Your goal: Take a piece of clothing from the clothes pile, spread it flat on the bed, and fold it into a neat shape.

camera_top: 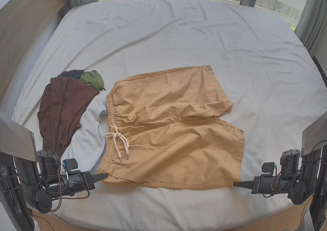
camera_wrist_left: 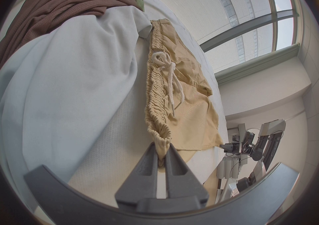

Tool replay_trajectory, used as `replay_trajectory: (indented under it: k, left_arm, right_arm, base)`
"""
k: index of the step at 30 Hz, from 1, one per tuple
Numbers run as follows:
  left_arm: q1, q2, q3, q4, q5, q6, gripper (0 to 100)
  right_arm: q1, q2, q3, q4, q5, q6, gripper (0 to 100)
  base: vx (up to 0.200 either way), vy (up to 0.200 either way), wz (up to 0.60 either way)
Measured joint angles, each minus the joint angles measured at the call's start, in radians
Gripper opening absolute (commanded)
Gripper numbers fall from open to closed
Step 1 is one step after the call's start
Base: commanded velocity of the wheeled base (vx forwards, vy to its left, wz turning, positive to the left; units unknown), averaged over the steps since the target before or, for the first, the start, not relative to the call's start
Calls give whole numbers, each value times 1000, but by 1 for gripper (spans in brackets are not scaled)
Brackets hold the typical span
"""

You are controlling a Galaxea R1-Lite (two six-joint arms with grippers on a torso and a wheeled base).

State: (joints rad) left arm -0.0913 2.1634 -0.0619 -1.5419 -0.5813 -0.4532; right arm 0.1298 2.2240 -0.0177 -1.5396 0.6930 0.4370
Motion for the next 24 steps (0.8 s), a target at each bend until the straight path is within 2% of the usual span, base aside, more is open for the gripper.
replay_trajectory:
  k: [6,11,19,20,21,24]
  left_arm:
    - [7,26,3,0,9,28,0]
    - [13,60,-1,-3,11,100,0]
    - [20,83,-7,-3,13,104,0]
    - [21,84,-8,-3,13,104,100]
    - [21,84,-8,-3,12,104,100]
    - [21,80,-12,-2,11,99,100]
  right_arm:
    - [0,18,0,1,0,-8,0]
    - [0,27,0,14,0,-12,0]
    - [-2,33,0,20,0,-28,0]
    - [-2,33,0,20,0,-30,0]
    - [-2,34,0,20,0,-33,100]
    - [-5,34,0,16,0,-40,100]
  base:
    - [0,0,0]
    - [0,0,0]
    - [0,0,0]
    - [0,0,0]
    - [0,0,0]
    - [0,0,0]
